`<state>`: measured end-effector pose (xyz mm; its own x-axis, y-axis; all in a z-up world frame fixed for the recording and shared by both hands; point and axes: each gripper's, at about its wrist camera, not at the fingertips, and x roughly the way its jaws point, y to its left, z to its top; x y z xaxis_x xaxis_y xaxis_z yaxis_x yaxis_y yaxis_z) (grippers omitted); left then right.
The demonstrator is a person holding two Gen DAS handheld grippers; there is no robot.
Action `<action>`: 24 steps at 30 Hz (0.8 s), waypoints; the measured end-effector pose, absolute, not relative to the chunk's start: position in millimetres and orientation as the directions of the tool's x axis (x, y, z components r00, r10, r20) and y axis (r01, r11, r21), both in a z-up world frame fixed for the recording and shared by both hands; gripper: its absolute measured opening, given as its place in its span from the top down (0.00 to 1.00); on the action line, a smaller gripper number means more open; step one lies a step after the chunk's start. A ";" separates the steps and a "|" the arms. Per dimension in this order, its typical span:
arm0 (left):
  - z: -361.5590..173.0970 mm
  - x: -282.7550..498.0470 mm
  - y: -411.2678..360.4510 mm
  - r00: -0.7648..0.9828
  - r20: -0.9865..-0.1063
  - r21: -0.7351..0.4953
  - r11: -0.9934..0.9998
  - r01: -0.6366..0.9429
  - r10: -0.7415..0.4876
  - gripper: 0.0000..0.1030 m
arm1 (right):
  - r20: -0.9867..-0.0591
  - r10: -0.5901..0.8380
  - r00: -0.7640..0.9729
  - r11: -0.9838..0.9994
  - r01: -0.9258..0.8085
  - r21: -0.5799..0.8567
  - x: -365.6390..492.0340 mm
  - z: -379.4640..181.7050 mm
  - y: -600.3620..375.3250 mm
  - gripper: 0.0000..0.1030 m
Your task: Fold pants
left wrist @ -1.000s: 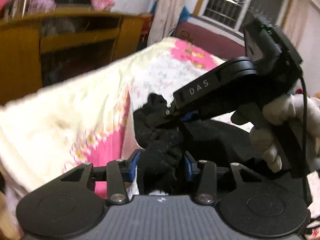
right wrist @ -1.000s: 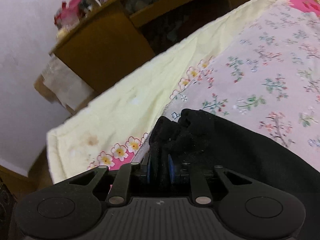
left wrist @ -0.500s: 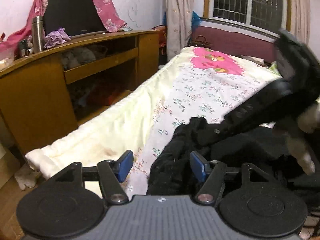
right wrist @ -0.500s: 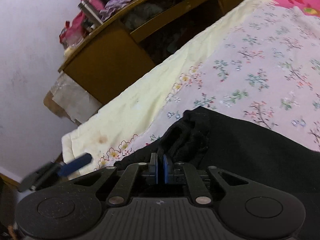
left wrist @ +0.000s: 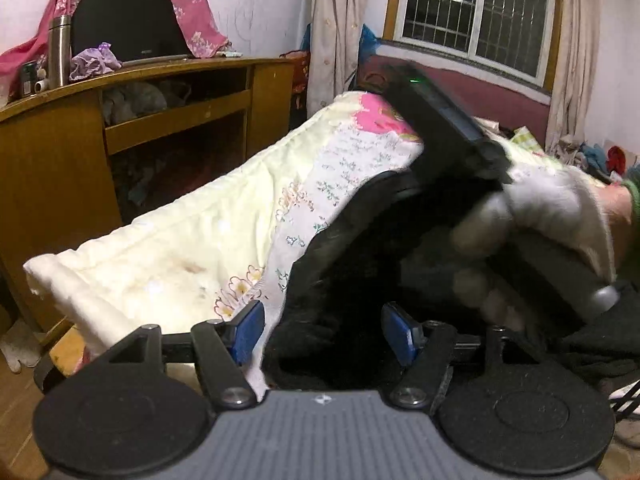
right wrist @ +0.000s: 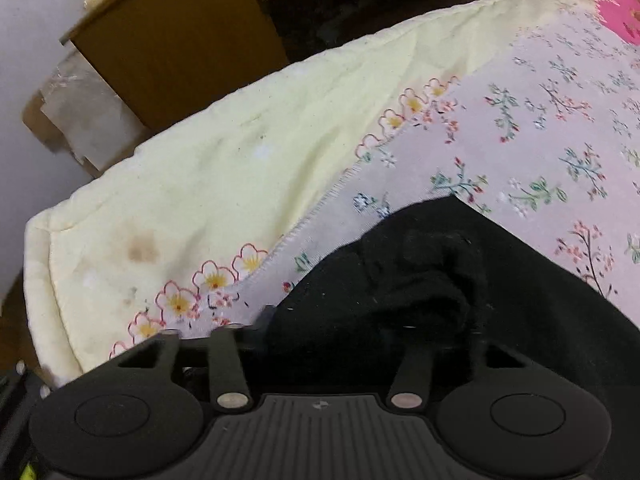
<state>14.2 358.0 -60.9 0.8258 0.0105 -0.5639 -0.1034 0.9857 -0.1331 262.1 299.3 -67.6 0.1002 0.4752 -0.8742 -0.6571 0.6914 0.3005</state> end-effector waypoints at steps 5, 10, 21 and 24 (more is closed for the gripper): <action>-55.7 19.6 340.1 0.837 -0.547 -0.124 0.991 -0.056 -0.021 0.28 | -0.820 0.566 0.089 0.703 -0.570 0.424 265.7 -52.4 245.0 0.95; -66.0 32.1 297.9 0.831 -0.556 0.056 0.998 0.009 0.024 0.16 | -0.772 0.627 0.107 0.700 -0.513 0.497 267.2 -44.3 212.0 0.96; -76.4 53.8 274.6 0.785 -0.619 0.047 0.997 0.063 -0.021 0.50 | -0.679 0.724 0.124 0.648 -0.458 0.608 268.6 -38.8 180.5 0.96; -63.7 57.0 269.0 0.792 -0.607 0.012 0.996 0.089 -0.064 0.54 | -0.653 0.743 0.146 0.638 -0.451 0.625 267.2 -30.0 165.2 0.96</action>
<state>57.0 269.0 -63.7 0.7924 -0.0635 -0.6067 0.0887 0.9960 0.0116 267.2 165.2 -30.0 0.1463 0.7429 -0.6532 -0.4507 0.6379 0.6245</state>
